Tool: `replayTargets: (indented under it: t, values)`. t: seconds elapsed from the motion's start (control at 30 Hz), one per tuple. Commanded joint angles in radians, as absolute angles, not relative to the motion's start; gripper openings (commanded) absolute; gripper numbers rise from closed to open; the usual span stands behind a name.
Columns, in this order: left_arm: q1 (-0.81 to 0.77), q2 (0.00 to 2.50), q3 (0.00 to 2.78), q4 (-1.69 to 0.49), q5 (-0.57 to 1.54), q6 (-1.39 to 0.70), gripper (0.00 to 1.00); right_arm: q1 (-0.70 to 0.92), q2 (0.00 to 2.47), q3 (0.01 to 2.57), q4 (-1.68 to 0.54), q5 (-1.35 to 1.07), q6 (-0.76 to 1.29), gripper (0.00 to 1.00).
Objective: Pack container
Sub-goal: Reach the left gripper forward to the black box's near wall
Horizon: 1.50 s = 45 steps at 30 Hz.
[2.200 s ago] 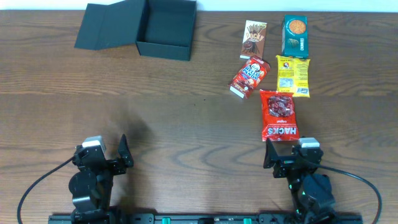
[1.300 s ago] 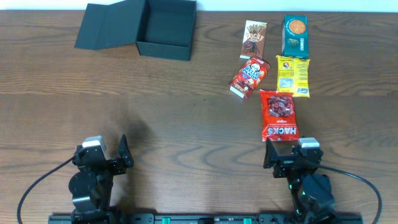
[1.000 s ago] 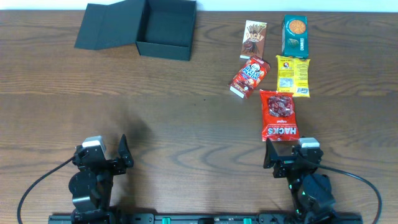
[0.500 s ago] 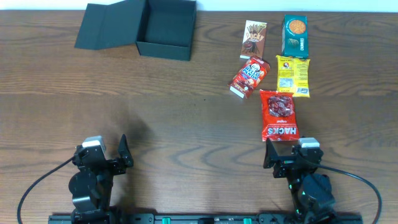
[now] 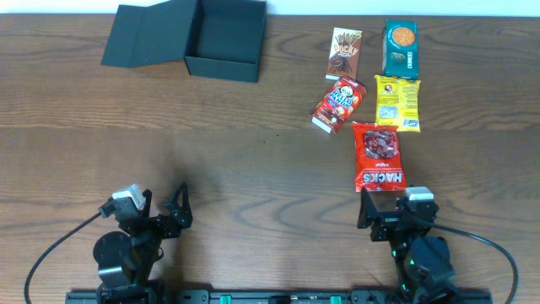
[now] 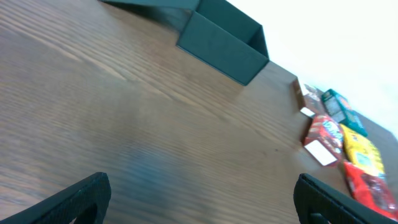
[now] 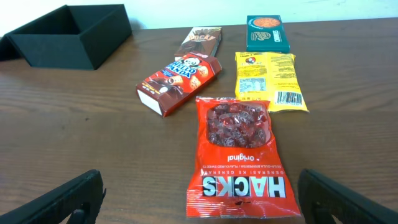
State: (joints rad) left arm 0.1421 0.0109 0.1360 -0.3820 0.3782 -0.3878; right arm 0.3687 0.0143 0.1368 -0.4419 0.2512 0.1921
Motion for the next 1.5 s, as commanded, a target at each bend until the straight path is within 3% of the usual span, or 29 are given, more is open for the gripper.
replayTargets:
  t: [0.0, 0.33, 0.6, 0.87, 1.03, 1.2, 1.47]
  values:
    - [0.144, 0.004, 0.115, -0.369, 0.453, -0.435, 0.95, 0.36, 0.006, 0.127, -0.445, 0.255, 0.175, 0.99]
    - [0.144, 0.094, 0.115, -0.093, 0.481, -0.414, 0.95, 0.36, 0.006, 0.127, -0.445, 0.255, 0.175, 0.99]
    - [0.143, 0.687, 0.299, 0.15, 0.453, -0.436, 0.95, 0.36, 0.006, 0.127, -0.445, 0.255, 0.175, 0.99]
    - [0.017, 1.276, 0.736, 0.153, 0.413, -0.512, 0.95, 0.36, 0.006, 0.127, -0.445, 0.255, 0.175, 0.99]
    - [-0.086, 1.562, 1.034, 0.056, 0.293, -0.746, 0.95, 0.36, 0.006, 0.127, -0.445, 0.255, 0.175, 0.99]
    - [-0.111, 1.754, 1.22, 0.008, 0.279, -1.005, 0.96, 0.36, 0.006, 0.127, -0.445, 0.255, 0.175, 0.99]
    - [-0.151, 2.024, 1.535, -0.097, 0.242, -1.068, 0.96, 0.36, 0.006, 0.127, -0.445, 0.255, 0.175, 0.99]
